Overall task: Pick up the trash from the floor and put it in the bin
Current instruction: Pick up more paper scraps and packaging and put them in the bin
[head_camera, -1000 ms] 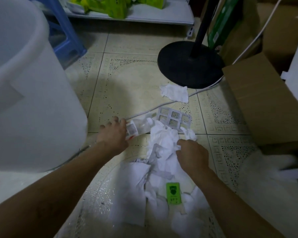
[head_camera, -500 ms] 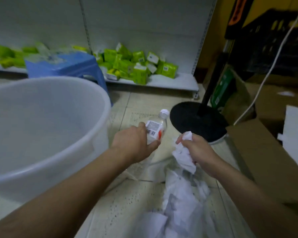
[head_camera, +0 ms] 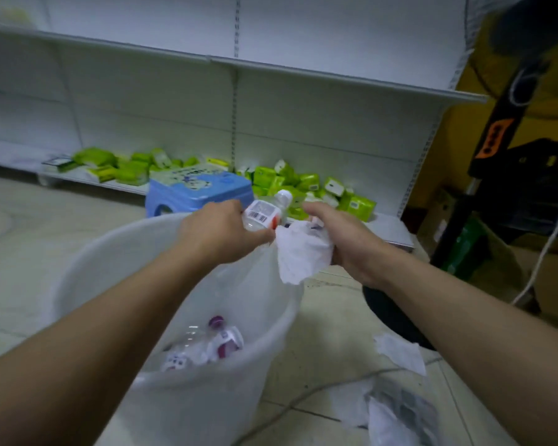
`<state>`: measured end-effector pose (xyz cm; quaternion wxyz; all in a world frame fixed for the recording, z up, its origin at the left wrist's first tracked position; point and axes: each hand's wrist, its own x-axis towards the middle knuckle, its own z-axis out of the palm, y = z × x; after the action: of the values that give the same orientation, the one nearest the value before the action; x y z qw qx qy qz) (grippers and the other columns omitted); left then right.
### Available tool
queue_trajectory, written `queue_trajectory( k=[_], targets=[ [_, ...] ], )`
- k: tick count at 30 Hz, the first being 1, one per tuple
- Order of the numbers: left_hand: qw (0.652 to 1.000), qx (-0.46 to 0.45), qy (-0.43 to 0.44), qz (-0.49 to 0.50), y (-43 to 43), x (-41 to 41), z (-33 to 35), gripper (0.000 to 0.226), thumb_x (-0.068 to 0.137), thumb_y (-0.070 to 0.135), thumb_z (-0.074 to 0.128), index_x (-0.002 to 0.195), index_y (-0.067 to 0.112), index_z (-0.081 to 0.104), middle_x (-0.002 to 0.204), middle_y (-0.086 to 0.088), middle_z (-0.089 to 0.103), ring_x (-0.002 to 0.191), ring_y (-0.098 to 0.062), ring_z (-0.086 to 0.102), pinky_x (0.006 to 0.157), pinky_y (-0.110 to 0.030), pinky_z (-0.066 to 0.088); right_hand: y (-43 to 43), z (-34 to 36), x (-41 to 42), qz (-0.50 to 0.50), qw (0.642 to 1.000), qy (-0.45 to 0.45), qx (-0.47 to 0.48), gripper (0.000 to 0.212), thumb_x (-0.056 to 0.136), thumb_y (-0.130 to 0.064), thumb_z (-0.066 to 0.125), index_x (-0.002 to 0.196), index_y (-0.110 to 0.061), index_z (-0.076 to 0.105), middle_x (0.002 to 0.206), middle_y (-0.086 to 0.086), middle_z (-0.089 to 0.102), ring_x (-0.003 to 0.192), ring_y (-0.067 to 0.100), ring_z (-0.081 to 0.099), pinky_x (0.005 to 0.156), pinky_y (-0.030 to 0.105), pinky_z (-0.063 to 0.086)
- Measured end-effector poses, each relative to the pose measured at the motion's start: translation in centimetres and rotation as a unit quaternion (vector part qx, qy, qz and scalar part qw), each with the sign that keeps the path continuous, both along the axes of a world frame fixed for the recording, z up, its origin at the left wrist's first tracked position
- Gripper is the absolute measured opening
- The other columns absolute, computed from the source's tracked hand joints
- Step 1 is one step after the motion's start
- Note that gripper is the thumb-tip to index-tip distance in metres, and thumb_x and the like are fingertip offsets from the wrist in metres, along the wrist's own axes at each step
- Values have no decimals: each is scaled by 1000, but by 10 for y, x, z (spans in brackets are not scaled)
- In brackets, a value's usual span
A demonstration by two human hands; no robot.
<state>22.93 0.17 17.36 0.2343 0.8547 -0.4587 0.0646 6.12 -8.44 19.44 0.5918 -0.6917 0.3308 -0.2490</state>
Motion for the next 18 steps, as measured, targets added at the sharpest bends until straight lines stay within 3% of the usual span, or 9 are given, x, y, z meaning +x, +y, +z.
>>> queue_trajectory(
  k=[2,4,6,8,10,12,13,15,18],
  targets=[
    [999,16,22,37,20,25,-4,73,60,87,45,96,25,59,92,-4,63,84,-26,59,65,-32,42,10,-10,26,8,999,37,8,36,88,-34,44,57,-19,57,52,-5,61,51,14,56,52,23,39],
    [998,31,24,54,36,44,-13,70,60,88,39,87,26,56,88,-2,62,78,-24,57,63,-31,40,16,-28,44,20,987,122,-102,25,82,-18,46,64,-15,63,65,3,64,64,19,54,59,26,40],
    [996,51,22,73,49,57,-27,70,60,87,39,88,27,59,90,-1,65,77,-22,57,64,-31,41,25,-44,56,54,952,193,-230,24,79,-5,51,64,-15,67,68,-1,65,68,14,53,56,16,39],
    [993,79,15,87,59,66,-41,76,60,87,41,98,24,62,96,-2,68,85,-24,60,70,-33,46,33,-58,63,86,950,183,-239,27,77,-2,55,64,-23,68,68,-10,66,70,9,57,57,13,42],
    [989,113,22,90,66,70,-55,83,60,87,42,106,20,62,103,-5,68,92,-26,61,79,-38,50,37,-71,69,113,944,186,-249,28,77,-8,61,92,-30,72,94,-9,69,89,11,61,74,20,46],
    [986,138,29,84,67,70,-65,88,64,84,45,120,18,55,119,-7,63,105,-28,58,89,-43,49,33,-80,72,161,908,235,-309,59,76,-28,70,131,-37,53,122,-7,59,109,13,54,94,26,41],
    [986,147,23,74,66,68,-67,88,67,82,47,126,17,51,126,-7,59,112,-28,55,93,-45,47,31,-82,73,172,885,271,-337,75,74,-41,72,141,-41,39,137,-6,52,122,15,49,104,33,37],
    [990,133,5,45,63,64,-66,84,71,75,53,133,19,45,133,-6,54,119,-27,52,96,-45,45,25,-80,73,155,854,325,-376,93,68,-58,69,147,-44,21,155,-2,32,142,20,30,116,53,21],
    [996,81,6,-29,55,48,-59,76,73,65,61,135,24,45,135,-2,54,121,-22,50,96,-39,44,14,-72,59,102,834,368,-398,101,66,-62,68,149,-43,12,162,4,12,149,19,5,117,59,1]
  ],
)
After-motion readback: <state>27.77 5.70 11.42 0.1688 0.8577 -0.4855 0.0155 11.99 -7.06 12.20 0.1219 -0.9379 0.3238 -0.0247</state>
